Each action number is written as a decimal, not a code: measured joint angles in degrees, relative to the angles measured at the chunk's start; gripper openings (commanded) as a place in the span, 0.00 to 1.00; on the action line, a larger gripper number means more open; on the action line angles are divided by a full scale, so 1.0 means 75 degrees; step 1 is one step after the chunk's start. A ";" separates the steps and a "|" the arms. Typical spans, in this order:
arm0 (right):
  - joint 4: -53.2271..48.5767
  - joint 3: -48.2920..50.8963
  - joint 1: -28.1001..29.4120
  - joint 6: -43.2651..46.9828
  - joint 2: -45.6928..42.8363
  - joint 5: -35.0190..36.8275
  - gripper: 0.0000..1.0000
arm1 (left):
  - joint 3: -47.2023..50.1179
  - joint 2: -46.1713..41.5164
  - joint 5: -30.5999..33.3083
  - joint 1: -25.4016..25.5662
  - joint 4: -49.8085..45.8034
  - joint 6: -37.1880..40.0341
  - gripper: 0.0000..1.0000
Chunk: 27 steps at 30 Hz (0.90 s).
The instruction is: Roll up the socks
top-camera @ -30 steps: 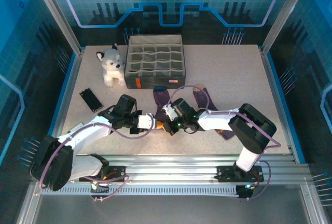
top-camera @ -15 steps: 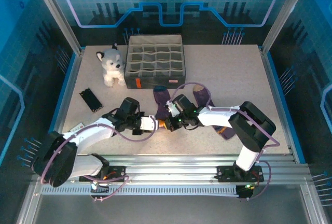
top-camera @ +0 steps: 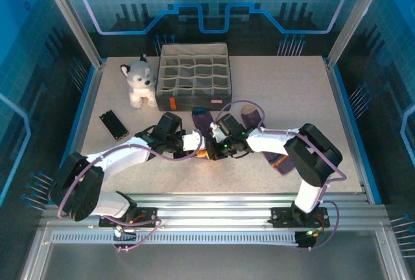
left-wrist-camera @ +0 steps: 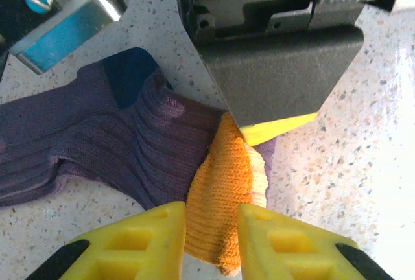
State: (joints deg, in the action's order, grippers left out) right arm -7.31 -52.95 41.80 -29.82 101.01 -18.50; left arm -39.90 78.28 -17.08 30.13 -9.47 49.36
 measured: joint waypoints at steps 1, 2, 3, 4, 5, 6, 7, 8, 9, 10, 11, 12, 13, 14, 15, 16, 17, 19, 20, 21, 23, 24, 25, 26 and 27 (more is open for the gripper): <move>-0.0038 0.0000 -0.0029 0.0006 -0.0003 -0.0029 0.00 | -0.0017 -0.0114 0.0085 0.0117 -0.0029 -0.0265 0.27; -0.0082 0.0003 -0.0067 0.0015 -0.0009 -0.0055 0.00 | -0.0035 -0.0216 0.0160 0.0216 -0.0026 -0.0560 0.26; -0.0111 0.0009 -0.0102 0.0032 -0.0020 -0.0085 0.00 | -0.0073 -0.0321 0.0248 0.0315 -0.0026 -0.0828 0.25; -0.0122 0.0032 -0.0149 0.0064 -0.0038 -0.0117 0.00 | -0.0117 -0.0408 0.0344 0.0446 -0.0006 -0.1177 0.25; -0.0149 0.0076 -0.0230 0.0114 -0.0064 -0.0169 0.00 | -0.0166 -0.0463 0.0478 0.0583 0.0055 -0.1617 0.27; -0.0195 0.0105 -0.0291 0.0146 -0.0090 -0.0207 0.00 | -0.0204 -0.0478 0.0667 0.0717 0.0152 -0.2119 0.28; -0.0245 0.0119 -0.0379 0.0189 -0.0111 -0.0236 0.00 | -0.0242 -0.0469 0.0860 0.0880 0.0230 -0.2725 0.30; -0.0306 0.0119 -0.0475 0.0245 -0.0119 -0.0291 0.00 | -0.0271 -0.0440 0.1099 0.1000 0.0274 -0.3302 0.31; -0.0350 0.0119 -0.0554 0.0303 -0.0119 -0.0356 0.00 | -0.0332 -0.0370 0.1341 0.1107 0.0283 -0.3896 0.33; -0.0411 0.0119 -0.0656 0.0376 -0.0119 -0.0423 0.00 | -0.0399 -0.0265 0.1568 0.1160 0.0286 -0.4456 0.34; -0.0466 0.0119 -0.0729 0.0434 -0.0119 -0.0460 0.00 | -0.0428 -0.0154 0.1763 0.1166 0.0312 -0.4919 0.35; -0.0516 0.0119 -0.0796 0.0510 -0.0122 -0.0522 0.00 | -0.0428 -0.0064 0.1915 0.1177 0.0344 -0.5289 0.37; -0.0577 0.0119 -0.0854 0.0574 -0.0122 -0.0574 0.00 | -0.0405 0.0017 0.2060 0.1174 0.0373 -0.5654 0.39; -0.0641 0.0119 -0.0903 0.0647 -0.0125 -0.0615 0.00 | -0.0367 0.0047 0.2139 0.1177 0.0414 -0.5840 0.40; -0.0711 0.0119 -0.0950 0.0720 -0.0128 -0.0662 0.00 | -0.0254 0.0067 0.2229 0.1177 0.0545 -0.6164 0.42; -0.0784 0.0119 -0.0994 0.0801 -0.0137 -0.0723 0.00 | -0.0134 0.0067 0.2285 0.1177 0.0679 -0.6406 0.43; -0.0854 0.0117 -0.1035 0.0863 -0.0143 -0.0766 0.00 | -0.0032 0.0070 0.2305 0.1177 0.0799 -0.6551 0.44; -0.1000 0.0119 -0.1090 0.1000 -0.0163 -0.0863 0.00 | 0.0192 0.0073 0.2264 0.1177 0.1110 -0.6764 0.45; -0.1061 0.0117 -0.1113 0.1046 -0.0169 -0.0906 0.00 | 0.0265 0.0076 0.2189 0.1177 0.1215 -0.6793 0.45; -0.1131 0.0117 -0.1134 0.1102 -0.0169 -0.0976 0.00 | 0.0341 0.0090 0.2081 0.1177 0.1326 -0.6796 0.45; -0.1262 0.0117 -0.1139 0.1198 -0.0169 -0.1072 0.00 | 0.0431 0.0128 0.1769 0.1177 0.1553 -0.6735 0.45; -0.1314 0.0117 -0.1139 0.1233 -0.0172 -0.1113 0.00 | 0.0472 0.0137 0.1632 0.1177 0.1632 -0.6653 0.46; -0.1370 0.0117 -0.1142 0.1279 -0.0172 -0.1172 0.00 | 0.0554 0.0134 0.1472 0.1177 0.1804 -0.6534 0.46; -0.1434 0.0117 -0.1142 0.1320 -0.0175 -0.1207 0.00 | 0.0644 0.0131 0.1364 0.1177 0.1941 -0.6420 0.46; -0.1495 0.0117 -0.1142 0.1361 -0.0181 -0.1233 0.00 | 0.0752 0.0125 0.1276 0.1177 0.2066 -0.6315 0.46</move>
State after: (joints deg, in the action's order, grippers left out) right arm -18.52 -52.07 33.23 -19.62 99.66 -27.75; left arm -34.26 79.22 -7.51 38.96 6.02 2.00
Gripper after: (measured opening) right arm 0.049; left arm 0.460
